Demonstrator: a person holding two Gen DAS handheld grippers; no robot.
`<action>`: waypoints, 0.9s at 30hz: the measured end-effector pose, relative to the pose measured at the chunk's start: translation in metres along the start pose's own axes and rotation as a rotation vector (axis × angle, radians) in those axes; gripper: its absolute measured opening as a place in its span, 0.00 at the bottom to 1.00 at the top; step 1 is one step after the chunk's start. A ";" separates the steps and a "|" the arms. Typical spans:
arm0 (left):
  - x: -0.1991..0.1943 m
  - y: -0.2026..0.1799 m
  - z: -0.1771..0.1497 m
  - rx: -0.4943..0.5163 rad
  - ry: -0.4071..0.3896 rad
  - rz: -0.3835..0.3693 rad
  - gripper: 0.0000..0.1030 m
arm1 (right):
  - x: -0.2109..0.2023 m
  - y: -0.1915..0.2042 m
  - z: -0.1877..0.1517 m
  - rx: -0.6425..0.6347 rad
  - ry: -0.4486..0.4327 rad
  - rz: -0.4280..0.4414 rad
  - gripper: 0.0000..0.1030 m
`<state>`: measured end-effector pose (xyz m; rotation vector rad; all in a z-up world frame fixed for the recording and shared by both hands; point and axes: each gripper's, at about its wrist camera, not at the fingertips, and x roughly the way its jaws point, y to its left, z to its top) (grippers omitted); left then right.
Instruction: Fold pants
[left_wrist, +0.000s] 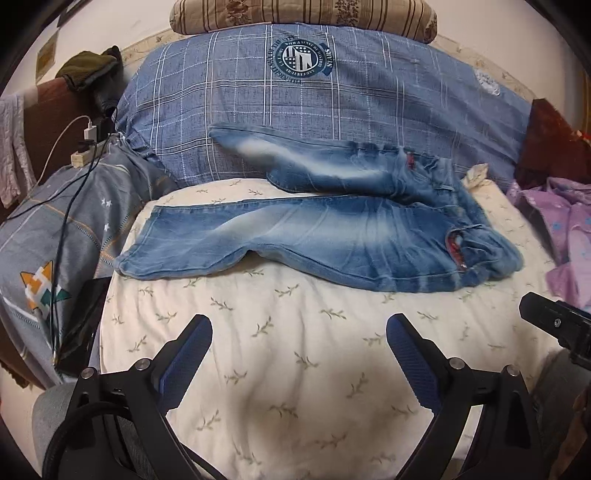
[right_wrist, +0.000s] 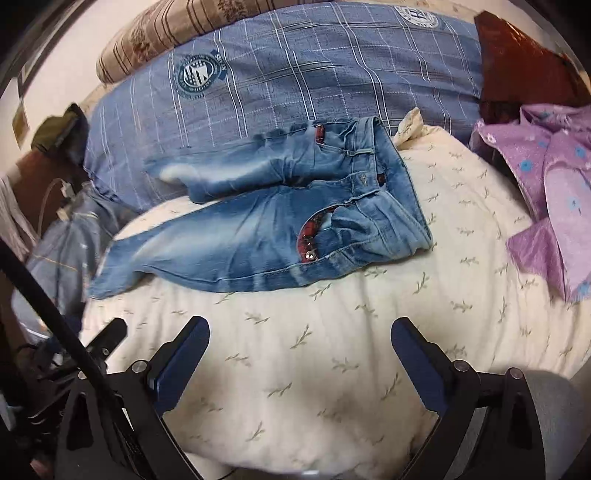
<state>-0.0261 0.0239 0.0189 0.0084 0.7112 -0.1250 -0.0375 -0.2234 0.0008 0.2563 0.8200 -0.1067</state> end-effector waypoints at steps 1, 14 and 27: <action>-0.004 0.004 -0.002 -0.017 0.009 -0.016 0.93 | -0.003 -0.001 -0.002 0.006 0.001 0.003 0.96; -0.027 0.020 0.004 -0.106 0.007 -0.053 0.92 | -0.035 -0.009 -0.004 0.031 0.014 -0.010 0.93; -0.034 0.034 0.018 -0.135 0.088 -0.117 0.87 | -0.046 -0.033 0.011 0.105 0.015 0.036 0.92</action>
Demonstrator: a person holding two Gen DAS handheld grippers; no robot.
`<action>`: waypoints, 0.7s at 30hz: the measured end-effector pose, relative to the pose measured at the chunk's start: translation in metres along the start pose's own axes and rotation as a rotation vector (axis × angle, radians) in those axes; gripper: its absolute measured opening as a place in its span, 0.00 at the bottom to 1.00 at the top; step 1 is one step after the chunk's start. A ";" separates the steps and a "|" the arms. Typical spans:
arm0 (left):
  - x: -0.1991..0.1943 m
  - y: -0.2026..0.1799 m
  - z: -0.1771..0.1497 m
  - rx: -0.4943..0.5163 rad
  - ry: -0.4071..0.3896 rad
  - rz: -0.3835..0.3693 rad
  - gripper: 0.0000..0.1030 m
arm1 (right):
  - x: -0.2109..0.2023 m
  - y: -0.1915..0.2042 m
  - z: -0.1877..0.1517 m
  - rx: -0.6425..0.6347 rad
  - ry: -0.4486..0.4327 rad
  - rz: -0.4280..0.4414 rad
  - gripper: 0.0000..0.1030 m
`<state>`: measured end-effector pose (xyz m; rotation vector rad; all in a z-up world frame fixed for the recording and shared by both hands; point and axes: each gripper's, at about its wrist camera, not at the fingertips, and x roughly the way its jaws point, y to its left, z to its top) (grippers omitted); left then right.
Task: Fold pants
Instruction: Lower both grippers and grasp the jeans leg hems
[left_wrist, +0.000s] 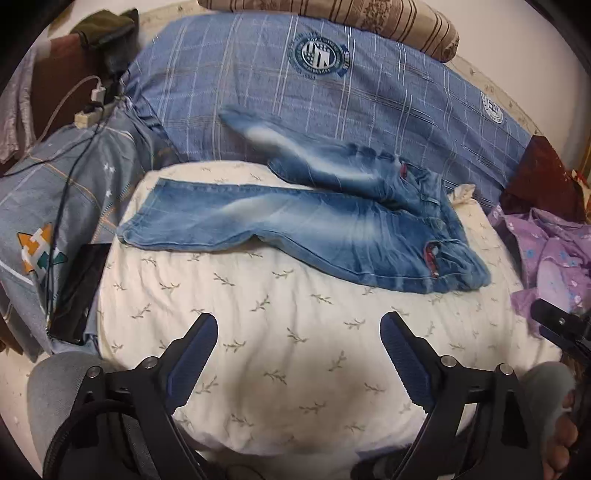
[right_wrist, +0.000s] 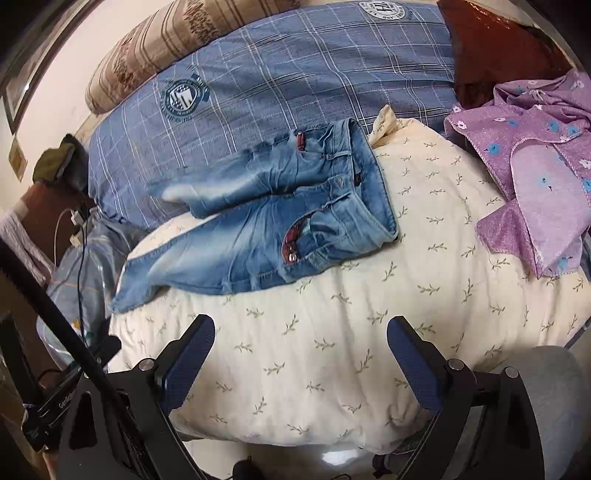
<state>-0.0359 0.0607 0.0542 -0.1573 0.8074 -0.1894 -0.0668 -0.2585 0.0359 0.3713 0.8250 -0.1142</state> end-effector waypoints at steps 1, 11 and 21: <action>0.001 0.001 0.007 -0.011 0.020 -0.021 0.87 | 0.000 -0.002 0.004 0.005 -0.001 0.001 0.92; 0.092 -0.004 0.098 -0.037 0.173 -0.051 0.85 | 0.070 -0.024 0.078 0.059 0.100 -0.021 0.93; 0.195 0.023 0.084 -0.170 0.262 -0.117 0.72 | 0.149 -0.069 0.060 0.210 0.214 -0.006 0.90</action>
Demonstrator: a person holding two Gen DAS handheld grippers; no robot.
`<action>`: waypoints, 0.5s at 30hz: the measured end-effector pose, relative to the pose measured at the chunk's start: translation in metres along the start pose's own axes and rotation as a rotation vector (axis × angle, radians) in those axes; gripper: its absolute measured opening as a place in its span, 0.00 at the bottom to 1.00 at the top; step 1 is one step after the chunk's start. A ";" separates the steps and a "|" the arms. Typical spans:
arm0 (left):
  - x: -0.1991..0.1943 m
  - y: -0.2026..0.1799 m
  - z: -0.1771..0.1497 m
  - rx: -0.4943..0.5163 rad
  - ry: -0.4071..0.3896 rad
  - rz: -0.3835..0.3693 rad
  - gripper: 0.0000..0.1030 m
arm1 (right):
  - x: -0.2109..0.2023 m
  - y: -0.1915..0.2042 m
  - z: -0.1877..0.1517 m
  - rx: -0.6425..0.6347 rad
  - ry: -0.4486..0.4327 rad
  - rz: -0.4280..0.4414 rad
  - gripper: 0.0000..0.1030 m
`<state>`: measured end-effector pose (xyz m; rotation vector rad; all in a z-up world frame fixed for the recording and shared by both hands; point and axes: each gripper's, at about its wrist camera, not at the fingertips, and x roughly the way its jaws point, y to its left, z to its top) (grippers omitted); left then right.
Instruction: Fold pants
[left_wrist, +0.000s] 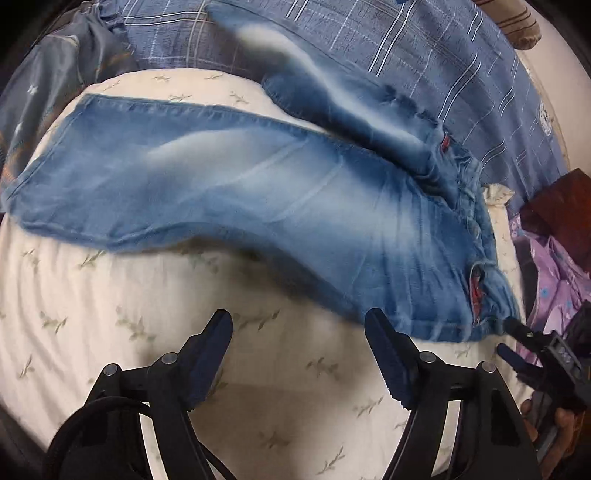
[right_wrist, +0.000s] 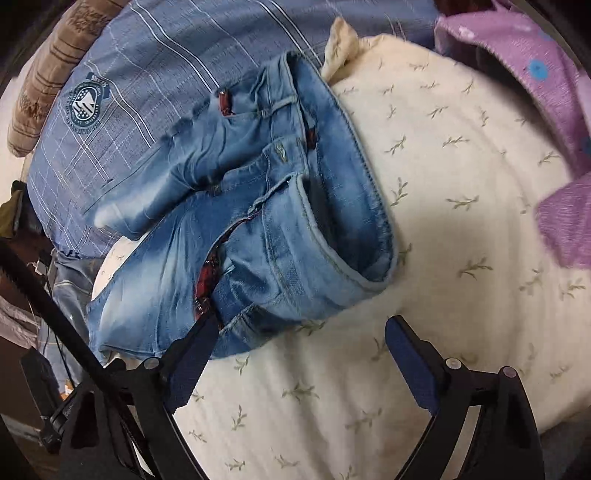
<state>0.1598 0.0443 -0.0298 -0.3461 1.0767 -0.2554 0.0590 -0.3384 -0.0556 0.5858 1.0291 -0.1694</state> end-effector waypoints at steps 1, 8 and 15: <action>0.005 -0.001 0.008 0.002 -0.012 0.003 0.73 | 0.004 0.000 0.004 0.003 0.001 -0.003 0.90; 0.042 0.012 0.041 -0.102 -0.028 0.023 0.32 | 0.021 0.005 0.022 0.015 -0.025 -0.035 0.47; 0.041 0.030 0.034 -0.156 -0.031 -0.012 0.03 | 0.002 -0.001 0.021 0.016 -0.051 0.040 0.13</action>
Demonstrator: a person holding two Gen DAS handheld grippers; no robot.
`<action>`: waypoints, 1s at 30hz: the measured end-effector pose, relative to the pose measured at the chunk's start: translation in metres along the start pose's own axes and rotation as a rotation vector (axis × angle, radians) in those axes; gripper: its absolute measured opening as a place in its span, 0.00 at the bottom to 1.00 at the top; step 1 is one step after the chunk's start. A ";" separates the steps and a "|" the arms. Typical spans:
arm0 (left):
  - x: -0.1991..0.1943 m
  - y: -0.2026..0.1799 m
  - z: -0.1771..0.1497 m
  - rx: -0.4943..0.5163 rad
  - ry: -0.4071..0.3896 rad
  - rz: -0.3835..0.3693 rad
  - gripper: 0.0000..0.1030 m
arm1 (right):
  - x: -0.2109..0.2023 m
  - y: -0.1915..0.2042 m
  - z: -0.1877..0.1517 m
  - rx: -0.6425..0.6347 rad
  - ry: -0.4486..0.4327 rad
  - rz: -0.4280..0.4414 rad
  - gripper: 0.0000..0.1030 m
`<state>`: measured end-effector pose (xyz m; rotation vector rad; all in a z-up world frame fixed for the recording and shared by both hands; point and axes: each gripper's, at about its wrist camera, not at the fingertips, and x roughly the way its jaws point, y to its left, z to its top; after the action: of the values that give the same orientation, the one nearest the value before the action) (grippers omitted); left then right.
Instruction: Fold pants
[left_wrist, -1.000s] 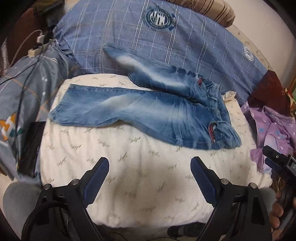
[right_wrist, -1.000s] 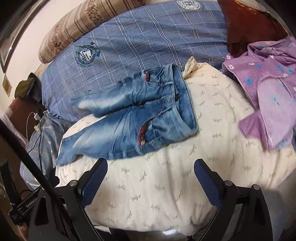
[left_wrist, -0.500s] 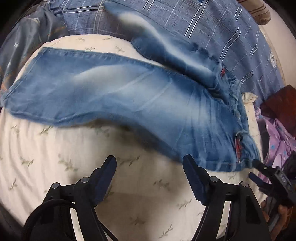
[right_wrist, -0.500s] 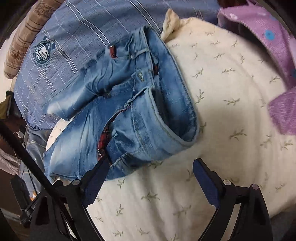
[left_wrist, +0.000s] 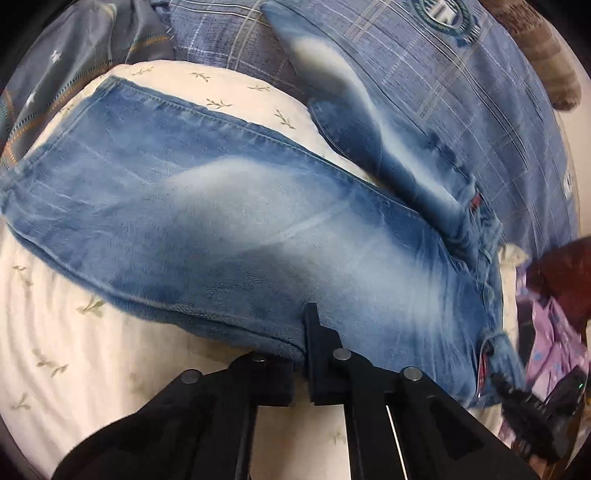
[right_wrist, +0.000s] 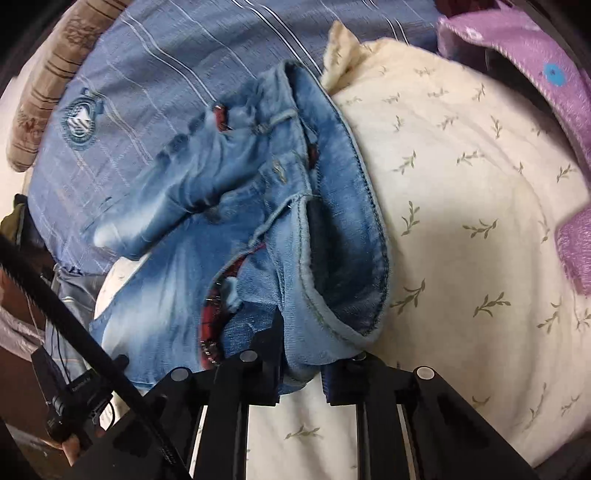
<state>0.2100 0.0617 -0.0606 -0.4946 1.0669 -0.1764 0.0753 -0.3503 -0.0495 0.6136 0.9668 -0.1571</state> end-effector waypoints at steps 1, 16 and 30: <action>-0.009 -0.004 -0.003 0.029 -0.009 0.009 0.03 | -0.010 0.002 -0.001 -0.006 -0.015 0.016 0.12; 0.005 -0.009 -0.055 0.201 0.031 0.053 0.50 | -0.038 -0.016 -0.052 -0.012 0.020 -0.225 0.63; -0.084 -0.015 0.025 0.199 -0.138 -0.015 0.60 | -0.078 0.143 -0.025 -0.390 -0.091 0.160 0.80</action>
<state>0.1923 0.0875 0.0230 -0.3303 0.8999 -0.2557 0.0680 -0.2298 0.0633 0.3194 0.8274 0.1435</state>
